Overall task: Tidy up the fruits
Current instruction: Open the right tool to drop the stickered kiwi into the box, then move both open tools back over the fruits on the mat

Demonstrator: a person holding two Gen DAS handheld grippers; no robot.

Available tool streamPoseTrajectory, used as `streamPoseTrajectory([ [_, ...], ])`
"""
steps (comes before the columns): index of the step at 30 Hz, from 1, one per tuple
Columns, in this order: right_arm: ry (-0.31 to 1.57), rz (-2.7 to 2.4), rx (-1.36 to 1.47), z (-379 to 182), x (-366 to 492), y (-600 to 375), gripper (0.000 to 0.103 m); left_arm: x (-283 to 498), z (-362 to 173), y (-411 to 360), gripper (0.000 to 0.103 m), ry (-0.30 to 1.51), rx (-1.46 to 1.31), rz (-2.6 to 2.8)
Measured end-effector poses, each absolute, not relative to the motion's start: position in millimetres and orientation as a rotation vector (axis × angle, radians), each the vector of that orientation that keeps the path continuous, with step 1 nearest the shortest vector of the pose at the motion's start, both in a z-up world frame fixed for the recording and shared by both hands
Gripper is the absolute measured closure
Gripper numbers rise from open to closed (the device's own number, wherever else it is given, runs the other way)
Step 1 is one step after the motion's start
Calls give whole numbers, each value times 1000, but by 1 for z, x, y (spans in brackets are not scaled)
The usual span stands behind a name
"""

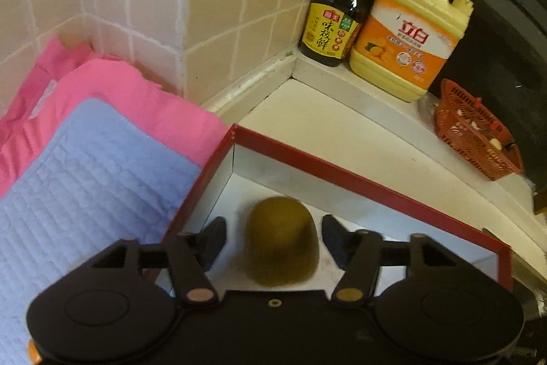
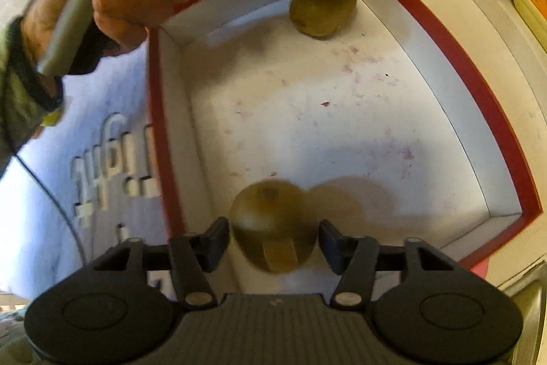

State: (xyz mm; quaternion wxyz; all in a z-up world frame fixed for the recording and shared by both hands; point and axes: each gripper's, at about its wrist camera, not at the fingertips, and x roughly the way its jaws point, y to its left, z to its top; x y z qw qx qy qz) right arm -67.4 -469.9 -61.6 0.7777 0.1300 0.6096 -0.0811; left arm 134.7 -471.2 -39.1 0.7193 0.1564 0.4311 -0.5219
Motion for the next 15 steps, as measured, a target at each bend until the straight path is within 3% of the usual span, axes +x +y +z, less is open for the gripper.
streamPoseTrajectory([
  [5, 1187, -186, 251, -12, -81, -461, 28, 122, -4, -418, 28, 866, 323, -1180],
  [15, 976, -164, 4, 70, -56, -401, 28, 132, 107, -212, 25, 596, 218, -881],
])
